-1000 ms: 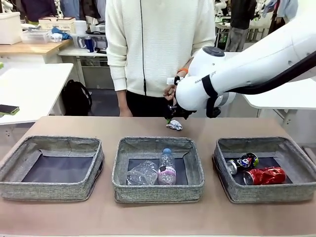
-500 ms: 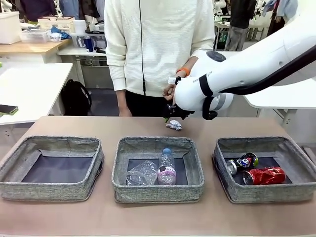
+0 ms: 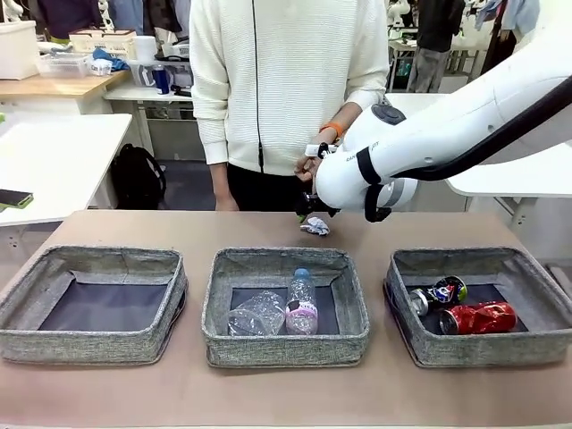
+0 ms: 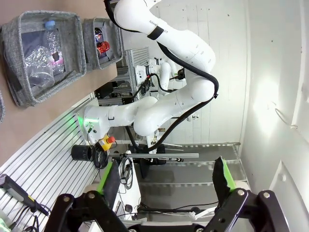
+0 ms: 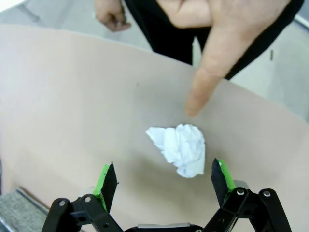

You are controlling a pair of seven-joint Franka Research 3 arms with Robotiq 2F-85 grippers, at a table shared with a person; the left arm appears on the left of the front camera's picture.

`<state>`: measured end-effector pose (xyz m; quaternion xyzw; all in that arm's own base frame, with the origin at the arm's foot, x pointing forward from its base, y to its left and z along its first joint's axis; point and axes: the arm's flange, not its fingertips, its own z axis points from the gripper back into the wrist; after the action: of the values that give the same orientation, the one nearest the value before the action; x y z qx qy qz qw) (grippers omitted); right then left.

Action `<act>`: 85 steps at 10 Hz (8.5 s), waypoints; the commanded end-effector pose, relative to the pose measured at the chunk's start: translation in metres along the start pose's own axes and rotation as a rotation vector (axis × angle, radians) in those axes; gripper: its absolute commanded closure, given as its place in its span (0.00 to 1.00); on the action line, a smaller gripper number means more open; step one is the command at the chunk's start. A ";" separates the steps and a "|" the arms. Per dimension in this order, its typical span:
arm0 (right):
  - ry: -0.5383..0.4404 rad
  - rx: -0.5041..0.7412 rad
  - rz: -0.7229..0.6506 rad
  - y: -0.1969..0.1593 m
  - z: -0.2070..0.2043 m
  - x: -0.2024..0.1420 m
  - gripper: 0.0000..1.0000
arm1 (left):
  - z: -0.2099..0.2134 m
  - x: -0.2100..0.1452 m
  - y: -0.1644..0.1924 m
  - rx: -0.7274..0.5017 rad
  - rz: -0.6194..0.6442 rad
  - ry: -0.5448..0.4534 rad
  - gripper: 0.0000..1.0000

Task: Sort the waste into the appropriate baskets.
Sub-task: Pick up the waste item pointed out by the person, then place the picked waste into the Fabric basket indicated by the person.

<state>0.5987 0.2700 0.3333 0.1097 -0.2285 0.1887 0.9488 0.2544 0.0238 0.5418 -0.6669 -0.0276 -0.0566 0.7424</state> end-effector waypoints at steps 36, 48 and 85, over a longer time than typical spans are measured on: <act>-0.037 0.114 -0.276 0.004 0.246 -0.103 1.00 | -0.002 0.000 -0.003 -0.022 -0.023 -0.003 0.00; 0.241 -0.361 -0.405 0.242 0.377 -0.012 0.93 | -0.002 0.000 -0.003 -0.022 -0.023 -0.003 0.00; 0.183 -0.218 -0.481 0.276 0.453 0.009 0.93 | -0.002 0.000 -0.003 -0.022 -0.023 -0.003 0.00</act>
<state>0.3184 0.3895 0.7653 0.0358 -0.1336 -0.0566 0.9888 0.2553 0.0237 0.5429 -0.6693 -0.0299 -0.0567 0.7402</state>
